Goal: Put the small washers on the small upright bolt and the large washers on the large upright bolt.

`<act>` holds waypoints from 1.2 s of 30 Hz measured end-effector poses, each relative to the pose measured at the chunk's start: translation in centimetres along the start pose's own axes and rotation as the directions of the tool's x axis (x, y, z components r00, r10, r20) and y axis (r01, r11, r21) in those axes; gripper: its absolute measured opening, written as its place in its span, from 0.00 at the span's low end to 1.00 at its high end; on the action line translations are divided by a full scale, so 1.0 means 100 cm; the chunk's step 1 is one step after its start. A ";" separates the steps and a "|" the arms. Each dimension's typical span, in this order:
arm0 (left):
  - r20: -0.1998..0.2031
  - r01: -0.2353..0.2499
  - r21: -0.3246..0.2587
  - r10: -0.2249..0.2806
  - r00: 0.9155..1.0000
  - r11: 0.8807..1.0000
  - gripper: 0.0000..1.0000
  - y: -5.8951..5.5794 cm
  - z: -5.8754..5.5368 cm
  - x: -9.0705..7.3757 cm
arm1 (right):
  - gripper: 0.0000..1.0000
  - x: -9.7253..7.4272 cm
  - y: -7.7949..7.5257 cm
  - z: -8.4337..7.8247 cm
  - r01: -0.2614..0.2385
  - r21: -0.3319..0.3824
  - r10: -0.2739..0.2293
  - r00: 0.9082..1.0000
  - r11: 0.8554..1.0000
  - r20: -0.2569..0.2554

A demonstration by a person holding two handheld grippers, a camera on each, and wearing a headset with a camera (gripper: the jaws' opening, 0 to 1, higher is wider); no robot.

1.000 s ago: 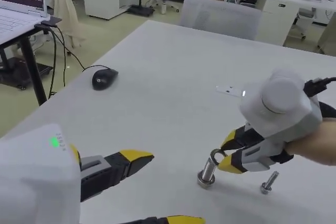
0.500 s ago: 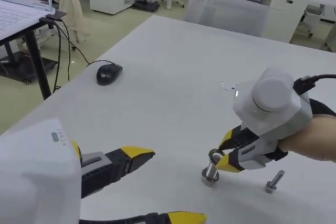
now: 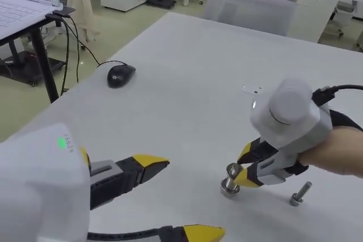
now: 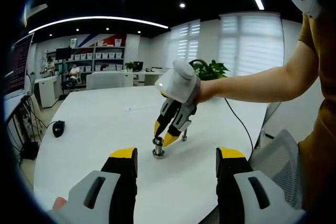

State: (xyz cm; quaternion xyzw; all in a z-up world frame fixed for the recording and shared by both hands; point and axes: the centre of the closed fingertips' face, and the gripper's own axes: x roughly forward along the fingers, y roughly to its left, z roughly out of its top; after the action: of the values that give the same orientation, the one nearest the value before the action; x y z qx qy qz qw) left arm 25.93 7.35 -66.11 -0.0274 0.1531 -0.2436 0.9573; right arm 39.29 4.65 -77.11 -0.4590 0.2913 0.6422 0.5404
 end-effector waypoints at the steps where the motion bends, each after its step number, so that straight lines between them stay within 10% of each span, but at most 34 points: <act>1: 0.001 0.000 0.000 0.000 1.000 1.000 0.60 0.000 0.000 0.000 | 0.22 0.002 0.001 -0.001 -0.004 0.003 0.004 1.000 1.000 0.000; 36: -0.010 -0.004 -0.014 0.003 1.000 1.000 0.60 0.006 -0.005 -0.001 | 0.24 0.033 0.003 -0.011 -0.011 -0.057 0.011 1.000 0.998 -0.001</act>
State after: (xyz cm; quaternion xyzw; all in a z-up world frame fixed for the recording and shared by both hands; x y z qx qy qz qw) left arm 25.96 7.88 -66.66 -0.0328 0.1596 -0.2410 0.9568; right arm 39.37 5.04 -80.62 -0.4726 0.2758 0.6531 0.5235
